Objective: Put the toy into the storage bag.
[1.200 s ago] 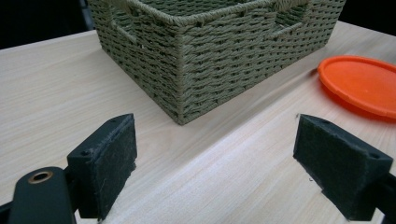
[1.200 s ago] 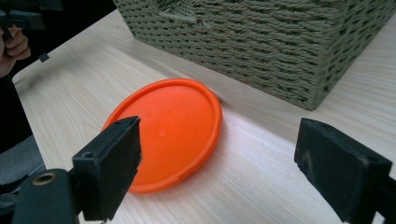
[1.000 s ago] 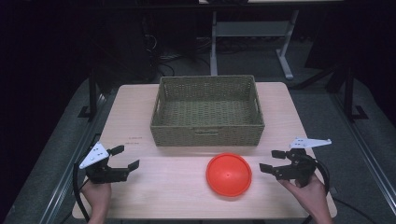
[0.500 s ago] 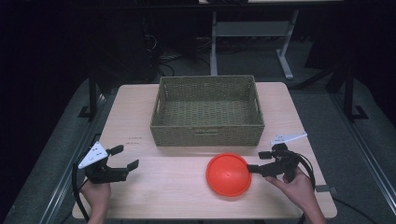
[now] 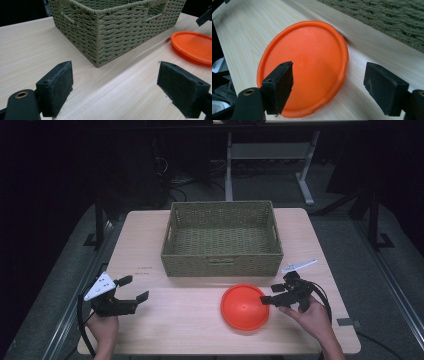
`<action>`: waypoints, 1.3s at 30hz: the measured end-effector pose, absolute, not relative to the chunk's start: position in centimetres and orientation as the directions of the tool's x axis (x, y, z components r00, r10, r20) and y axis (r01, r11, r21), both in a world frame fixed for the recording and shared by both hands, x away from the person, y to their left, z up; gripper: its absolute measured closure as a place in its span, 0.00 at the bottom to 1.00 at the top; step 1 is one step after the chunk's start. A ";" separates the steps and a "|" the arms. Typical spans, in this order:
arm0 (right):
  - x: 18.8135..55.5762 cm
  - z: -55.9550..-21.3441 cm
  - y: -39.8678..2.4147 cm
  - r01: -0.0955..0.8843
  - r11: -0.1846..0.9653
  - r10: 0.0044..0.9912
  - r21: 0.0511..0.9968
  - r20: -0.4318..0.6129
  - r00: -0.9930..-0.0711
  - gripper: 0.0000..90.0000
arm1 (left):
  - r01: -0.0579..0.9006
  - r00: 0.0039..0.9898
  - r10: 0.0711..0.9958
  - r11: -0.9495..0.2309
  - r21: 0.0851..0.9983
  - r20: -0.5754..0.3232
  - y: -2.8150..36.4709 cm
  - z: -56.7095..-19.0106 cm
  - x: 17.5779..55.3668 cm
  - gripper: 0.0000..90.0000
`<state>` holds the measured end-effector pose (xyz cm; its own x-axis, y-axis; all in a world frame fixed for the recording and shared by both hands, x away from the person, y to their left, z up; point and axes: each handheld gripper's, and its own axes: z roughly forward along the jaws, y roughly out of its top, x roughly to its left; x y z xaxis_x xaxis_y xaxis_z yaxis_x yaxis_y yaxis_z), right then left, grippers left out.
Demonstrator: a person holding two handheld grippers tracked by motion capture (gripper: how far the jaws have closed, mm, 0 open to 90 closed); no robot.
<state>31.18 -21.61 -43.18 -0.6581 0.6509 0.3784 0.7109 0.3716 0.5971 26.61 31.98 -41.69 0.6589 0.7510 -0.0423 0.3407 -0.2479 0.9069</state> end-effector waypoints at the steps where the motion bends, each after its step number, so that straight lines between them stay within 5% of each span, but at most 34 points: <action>1: 31.3 -43.3 -21.6 0.713 0.378 0.651 0.590 0.379 -0.658 0.28 | 0.343 0.659 0.751 -0.249 0.906 -0.043 31.9 -41.7 26.6 0.14; 23: 32.5 -44.8 -21.0 0.736 0.417 0.636 0.534 0.407 -0.656 0.52 | 0.338 0.663 0.748 -0.259 0.905 -0.034 31.8 -41.7 26.6 0.14; 39: 32.9 -45.4 -20.7 0.744 0.441 0.630 0.503 0.417 -0.655 0.60 | 0.339 0.662 0.749 -0.261 0.904 -0.032 31.8 -41.7 26.6 0.14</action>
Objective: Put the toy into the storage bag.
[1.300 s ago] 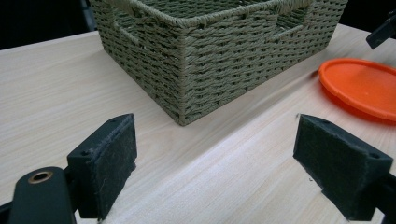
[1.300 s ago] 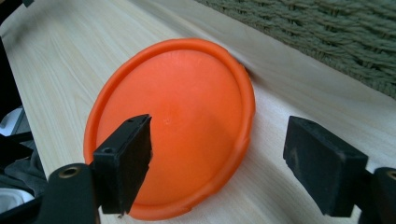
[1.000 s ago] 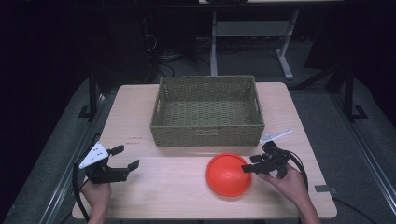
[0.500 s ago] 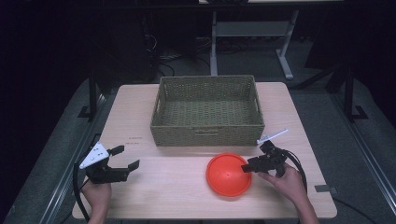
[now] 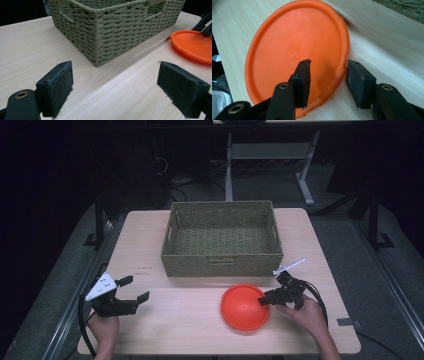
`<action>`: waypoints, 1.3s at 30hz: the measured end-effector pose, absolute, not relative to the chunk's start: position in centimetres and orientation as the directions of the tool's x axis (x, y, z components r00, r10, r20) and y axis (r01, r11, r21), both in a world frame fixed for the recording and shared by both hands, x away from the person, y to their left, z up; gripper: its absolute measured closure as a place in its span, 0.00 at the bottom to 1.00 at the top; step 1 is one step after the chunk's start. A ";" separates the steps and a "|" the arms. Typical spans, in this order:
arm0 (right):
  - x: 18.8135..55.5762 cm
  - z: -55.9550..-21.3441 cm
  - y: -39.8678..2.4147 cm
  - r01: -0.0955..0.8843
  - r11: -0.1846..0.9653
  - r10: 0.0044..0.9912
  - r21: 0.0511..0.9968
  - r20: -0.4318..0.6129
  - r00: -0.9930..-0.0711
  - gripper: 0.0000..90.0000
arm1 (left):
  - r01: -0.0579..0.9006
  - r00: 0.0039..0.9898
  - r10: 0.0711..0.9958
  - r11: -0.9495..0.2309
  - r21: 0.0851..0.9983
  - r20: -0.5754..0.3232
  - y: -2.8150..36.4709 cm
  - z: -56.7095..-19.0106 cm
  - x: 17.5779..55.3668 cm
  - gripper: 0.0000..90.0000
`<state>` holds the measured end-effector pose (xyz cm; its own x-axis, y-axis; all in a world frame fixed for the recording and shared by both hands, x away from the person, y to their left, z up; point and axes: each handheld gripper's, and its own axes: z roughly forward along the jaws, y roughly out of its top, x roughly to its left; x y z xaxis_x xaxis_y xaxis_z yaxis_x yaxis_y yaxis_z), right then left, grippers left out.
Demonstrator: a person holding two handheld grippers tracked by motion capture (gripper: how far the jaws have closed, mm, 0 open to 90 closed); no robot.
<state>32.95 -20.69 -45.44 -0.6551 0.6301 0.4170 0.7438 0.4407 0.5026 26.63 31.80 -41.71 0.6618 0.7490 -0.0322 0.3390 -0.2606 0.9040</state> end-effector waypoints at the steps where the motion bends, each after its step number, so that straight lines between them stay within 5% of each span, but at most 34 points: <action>1: 33.0 -45.5 -20.7 0.742 0.443 0.628 0.502 0.417 -0.657 0.61 | 0.340 0.662 0.749 -0.261 0.903 -0.033 31.8 -41.7 26.6 0.14; 18: 33.3 -45.9 -20.1 0.742 0.456 0.627 0.491 0.415 -0.660 0.63 | 0.338 0.665 0.746 -0.266 0.903 -0.029 31.7 -41.7 26.7 0.14; 39: 33.2 -44.5 -20.6 0.763 0.395 0.624 0.511 0.461 -0.631 0.88 | 0.338 0.662 0.749 -0.263 0.903 -0.029 31.7 -41.7 26.6 0.14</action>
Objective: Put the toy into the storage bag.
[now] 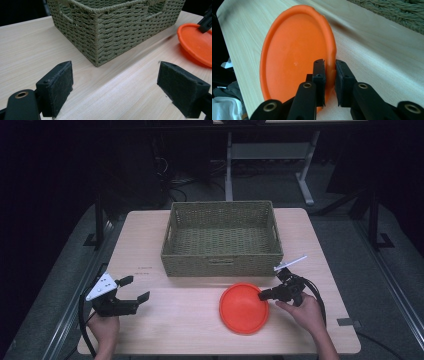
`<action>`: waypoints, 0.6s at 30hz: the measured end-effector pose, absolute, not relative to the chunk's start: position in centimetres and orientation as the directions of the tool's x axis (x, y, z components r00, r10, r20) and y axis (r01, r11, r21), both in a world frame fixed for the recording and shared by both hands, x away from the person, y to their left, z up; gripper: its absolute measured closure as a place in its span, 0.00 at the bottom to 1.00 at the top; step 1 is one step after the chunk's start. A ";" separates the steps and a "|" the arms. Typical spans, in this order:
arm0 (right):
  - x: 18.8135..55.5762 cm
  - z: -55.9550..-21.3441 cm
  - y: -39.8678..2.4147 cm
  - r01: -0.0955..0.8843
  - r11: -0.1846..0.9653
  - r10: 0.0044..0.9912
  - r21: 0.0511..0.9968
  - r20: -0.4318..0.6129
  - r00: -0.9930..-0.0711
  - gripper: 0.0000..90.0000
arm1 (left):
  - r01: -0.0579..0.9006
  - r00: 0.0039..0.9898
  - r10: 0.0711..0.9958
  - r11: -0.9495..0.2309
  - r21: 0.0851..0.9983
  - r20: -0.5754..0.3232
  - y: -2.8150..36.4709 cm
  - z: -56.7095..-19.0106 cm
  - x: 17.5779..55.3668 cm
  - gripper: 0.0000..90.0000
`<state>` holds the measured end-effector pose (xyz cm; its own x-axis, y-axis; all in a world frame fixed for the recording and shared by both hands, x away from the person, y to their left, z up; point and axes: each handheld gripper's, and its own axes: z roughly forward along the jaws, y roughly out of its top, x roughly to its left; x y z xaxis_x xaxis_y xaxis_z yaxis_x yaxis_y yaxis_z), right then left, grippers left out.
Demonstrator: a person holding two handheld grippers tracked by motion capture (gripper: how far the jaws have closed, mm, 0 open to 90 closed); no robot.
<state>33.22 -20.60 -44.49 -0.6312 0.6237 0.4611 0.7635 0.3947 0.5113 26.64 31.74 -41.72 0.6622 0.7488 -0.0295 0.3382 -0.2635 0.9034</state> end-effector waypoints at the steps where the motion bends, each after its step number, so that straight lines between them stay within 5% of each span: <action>1: 33.2 -44.4 -20.6 0.770 0.390 0.627 0.505 0.466 -0.624 0.89 | 0.340 0.661 0.750 -0.261 0.903 -0.032 31.8 -41.7 26.6 0.14; 18: 32.2 -41.5 -20.0 0.736 0.379 0.608 0.561 0.448 -0.655 0.91 | 0.335 0.663 0.748 -0.268 0.904 -0.024 31.8 -41.7 26.6 0.14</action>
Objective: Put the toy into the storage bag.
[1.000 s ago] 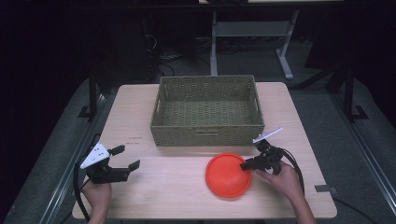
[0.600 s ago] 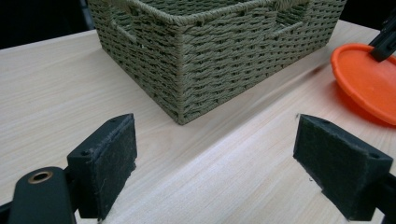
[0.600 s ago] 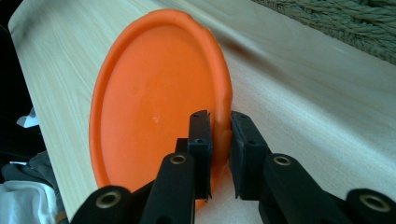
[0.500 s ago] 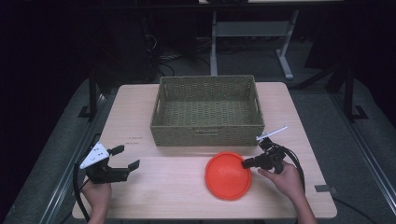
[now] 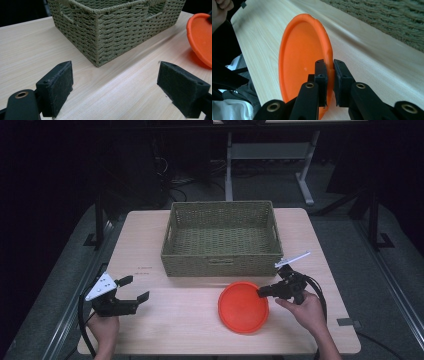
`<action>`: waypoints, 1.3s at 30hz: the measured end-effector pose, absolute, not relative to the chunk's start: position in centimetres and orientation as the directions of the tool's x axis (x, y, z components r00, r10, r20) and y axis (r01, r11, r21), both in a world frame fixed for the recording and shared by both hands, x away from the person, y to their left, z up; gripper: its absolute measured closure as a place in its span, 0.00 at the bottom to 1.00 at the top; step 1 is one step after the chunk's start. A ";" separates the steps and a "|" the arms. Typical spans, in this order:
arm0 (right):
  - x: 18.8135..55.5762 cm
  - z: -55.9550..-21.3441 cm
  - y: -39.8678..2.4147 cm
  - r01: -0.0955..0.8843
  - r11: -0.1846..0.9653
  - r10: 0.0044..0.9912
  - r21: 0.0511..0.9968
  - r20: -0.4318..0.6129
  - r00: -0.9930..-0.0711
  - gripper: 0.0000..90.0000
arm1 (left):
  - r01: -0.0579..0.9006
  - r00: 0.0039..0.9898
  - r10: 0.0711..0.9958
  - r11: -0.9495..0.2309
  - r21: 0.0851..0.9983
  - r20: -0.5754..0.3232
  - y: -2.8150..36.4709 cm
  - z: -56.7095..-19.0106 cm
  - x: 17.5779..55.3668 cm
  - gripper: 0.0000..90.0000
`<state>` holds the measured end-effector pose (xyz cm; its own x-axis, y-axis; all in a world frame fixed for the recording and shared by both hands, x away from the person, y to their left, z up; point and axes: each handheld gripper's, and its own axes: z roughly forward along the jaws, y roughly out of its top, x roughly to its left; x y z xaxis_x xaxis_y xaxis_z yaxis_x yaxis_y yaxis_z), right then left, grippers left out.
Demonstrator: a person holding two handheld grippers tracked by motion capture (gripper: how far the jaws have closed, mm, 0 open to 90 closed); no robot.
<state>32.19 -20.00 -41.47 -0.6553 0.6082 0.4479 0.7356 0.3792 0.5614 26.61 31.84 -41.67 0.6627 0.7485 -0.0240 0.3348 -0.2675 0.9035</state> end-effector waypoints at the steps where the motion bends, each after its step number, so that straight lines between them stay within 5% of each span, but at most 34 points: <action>1: 32.2 -41.4 -20.0 0.735 0.376 0.606 0.564 0.451 -0.656 0.91 | 0.338 0.660 0.750 -0.263 0.904 -0.029 31.8 -41.7 26.6 0.14; 39: 32.3 -33.8 -21.8 0.683 0.316 0.608 0.658 0.413 -0.679 0.91 | 0.340 0.664 0.747 -0.272 0.900 -0.025 31.7 -41.8 26.5 0.14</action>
<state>32.33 -21.80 -33.83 -0.6786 0.6076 0.4127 0.6834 0.3164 0.6579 26.52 31.68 -41.78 0.6641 0.7472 -0.0252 0.3398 -0.2717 0.9004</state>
